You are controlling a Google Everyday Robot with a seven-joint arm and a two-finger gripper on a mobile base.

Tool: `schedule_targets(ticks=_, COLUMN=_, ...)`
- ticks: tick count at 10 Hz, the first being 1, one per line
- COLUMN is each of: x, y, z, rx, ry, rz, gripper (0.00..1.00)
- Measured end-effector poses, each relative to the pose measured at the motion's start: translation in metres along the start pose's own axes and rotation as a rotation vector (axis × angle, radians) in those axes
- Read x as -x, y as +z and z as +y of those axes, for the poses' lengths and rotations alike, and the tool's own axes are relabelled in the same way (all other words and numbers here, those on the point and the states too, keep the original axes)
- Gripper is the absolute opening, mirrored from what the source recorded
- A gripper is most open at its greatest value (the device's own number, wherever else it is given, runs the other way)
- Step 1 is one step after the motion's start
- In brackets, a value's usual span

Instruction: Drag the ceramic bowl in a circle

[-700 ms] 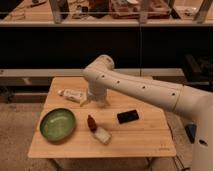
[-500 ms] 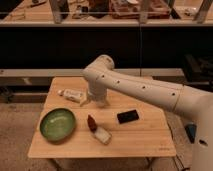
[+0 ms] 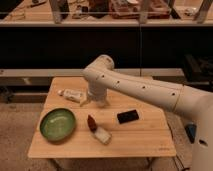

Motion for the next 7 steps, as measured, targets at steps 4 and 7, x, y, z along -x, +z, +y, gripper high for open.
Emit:
schedule_targets(ticks=4, x=0.0, y=0.0, z=0.0, rx=0.0, ry=0.0, rz=0.0, gripper=0.8)
schedule_targets(ticks=7, x=0.0, y=0.0, z=0.0, rx=0.0, ry=0.0, rz=0.0, gripper=0.8)
